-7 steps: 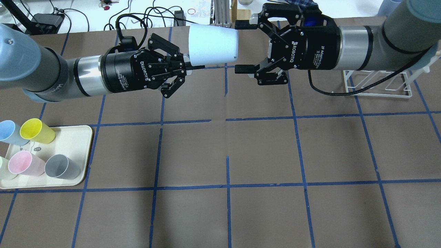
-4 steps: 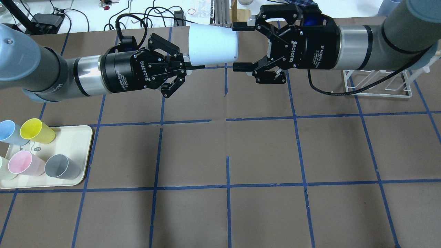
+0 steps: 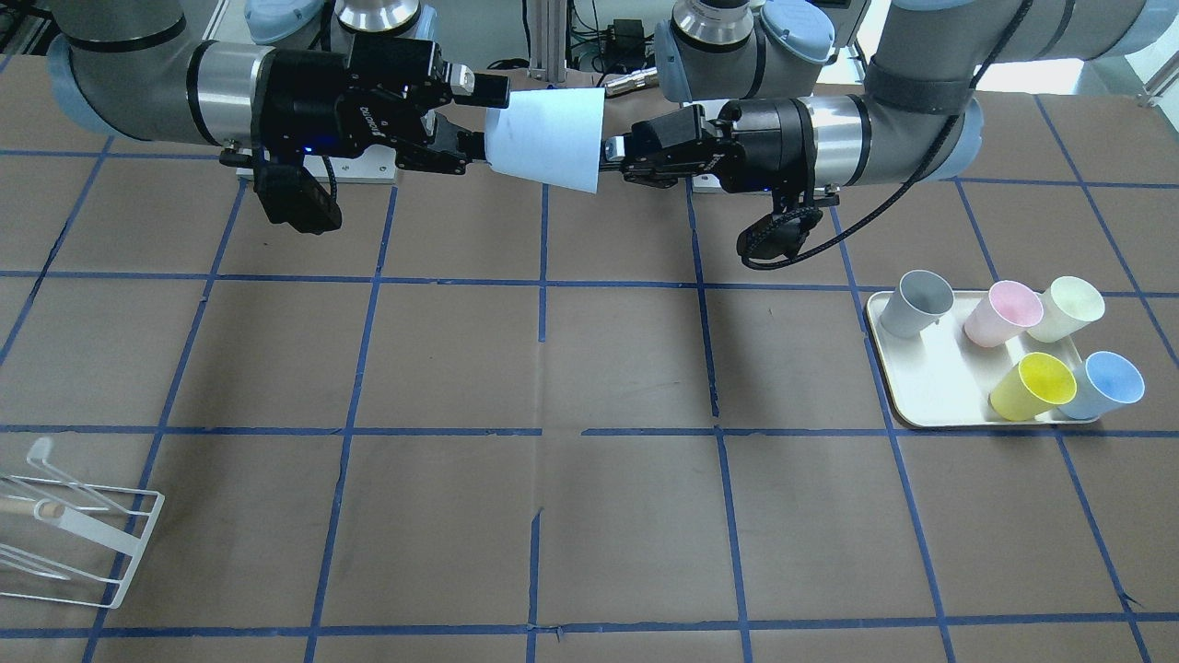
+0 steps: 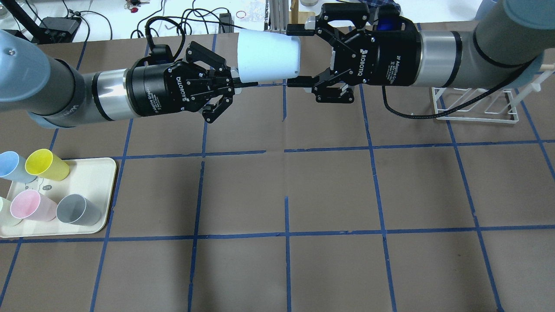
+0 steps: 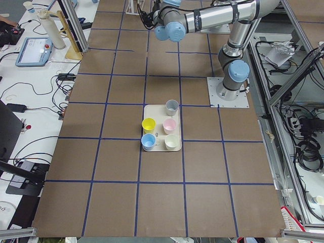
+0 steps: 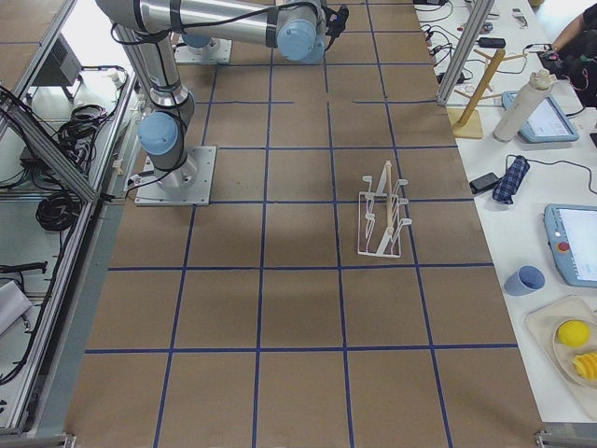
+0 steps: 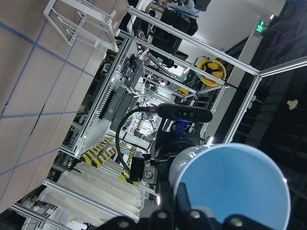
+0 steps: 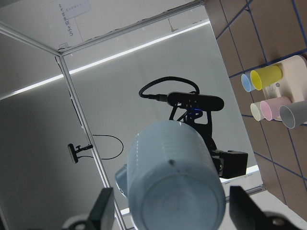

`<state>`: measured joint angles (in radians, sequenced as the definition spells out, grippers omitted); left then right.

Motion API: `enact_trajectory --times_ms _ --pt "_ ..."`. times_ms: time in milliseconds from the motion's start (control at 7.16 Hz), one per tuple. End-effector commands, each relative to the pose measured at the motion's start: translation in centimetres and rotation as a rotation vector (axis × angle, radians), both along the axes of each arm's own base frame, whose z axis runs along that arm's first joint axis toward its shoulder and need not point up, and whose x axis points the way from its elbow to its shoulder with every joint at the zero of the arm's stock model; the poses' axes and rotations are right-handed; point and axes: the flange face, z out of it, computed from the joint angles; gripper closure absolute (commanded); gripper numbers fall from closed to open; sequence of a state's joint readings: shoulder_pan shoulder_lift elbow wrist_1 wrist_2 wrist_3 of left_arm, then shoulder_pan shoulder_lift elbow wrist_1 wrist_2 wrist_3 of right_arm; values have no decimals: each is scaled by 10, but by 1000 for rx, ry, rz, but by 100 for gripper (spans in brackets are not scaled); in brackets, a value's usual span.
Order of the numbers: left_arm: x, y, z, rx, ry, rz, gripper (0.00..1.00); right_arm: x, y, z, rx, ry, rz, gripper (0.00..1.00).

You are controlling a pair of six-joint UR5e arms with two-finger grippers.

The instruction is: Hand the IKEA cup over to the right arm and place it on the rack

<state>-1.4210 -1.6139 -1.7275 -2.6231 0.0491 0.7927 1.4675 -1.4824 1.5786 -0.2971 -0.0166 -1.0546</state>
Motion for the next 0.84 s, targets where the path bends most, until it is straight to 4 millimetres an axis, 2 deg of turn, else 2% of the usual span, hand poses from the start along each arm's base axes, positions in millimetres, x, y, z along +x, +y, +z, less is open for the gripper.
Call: enact_trajectory --times_ms 0,419,559,699 --pt "0 1 2 -2 0 1 100 0 -2 -1 -2 0 -1 25" --pt "0 1 1 -1 0 1 100 0 -2 1 -4 0 -1 31" --pt "0 0 0 2 1 3 100 0 -2 1 -2 0 -1 39" --pt "0 1 0 4 1 3 59 0 -2 1 -4 0 -1 46"
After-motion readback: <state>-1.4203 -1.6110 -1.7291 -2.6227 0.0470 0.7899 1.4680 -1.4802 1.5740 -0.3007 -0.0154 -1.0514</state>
